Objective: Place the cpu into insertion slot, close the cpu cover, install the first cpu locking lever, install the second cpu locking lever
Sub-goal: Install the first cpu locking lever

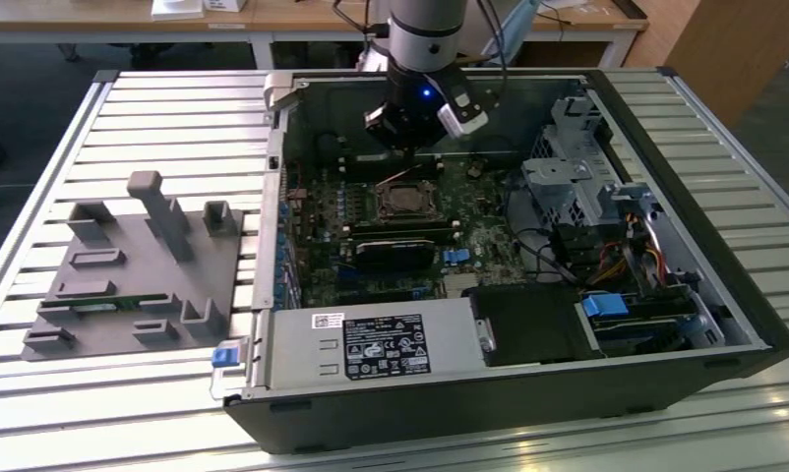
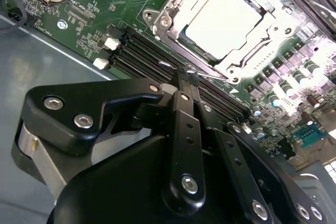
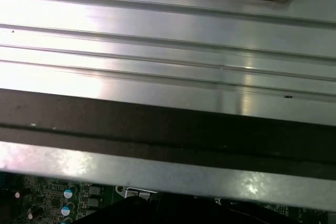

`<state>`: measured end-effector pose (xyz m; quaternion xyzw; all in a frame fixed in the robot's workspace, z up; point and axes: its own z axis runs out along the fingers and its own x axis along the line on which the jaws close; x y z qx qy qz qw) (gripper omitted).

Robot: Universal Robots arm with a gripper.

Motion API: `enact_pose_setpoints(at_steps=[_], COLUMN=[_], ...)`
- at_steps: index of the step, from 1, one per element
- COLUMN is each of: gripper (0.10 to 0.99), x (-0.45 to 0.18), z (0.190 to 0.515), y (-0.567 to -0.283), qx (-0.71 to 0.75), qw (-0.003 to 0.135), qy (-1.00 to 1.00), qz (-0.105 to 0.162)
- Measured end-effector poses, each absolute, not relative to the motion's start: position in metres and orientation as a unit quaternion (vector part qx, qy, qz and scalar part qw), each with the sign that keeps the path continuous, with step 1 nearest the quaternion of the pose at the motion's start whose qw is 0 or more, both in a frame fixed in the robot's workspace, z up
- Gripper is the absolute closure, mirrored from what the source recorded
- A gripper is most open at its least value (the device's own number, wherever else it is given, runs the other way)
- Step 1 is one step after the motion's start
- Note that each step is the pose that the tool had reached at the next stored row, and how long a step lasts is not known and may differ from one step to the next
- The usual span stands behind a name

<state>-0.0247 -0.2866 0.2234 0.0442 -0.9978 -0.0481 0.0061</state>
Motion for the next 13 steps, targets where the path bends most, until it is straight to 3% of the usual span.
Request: enact_pose_setpoints(at_steps=[13], gripper=[0.980], x=[-0.014], z=[0.211], y=[-0.287], qx=[0.043], qw=[0.006], qy=[-0.998], qz=[-0.048])
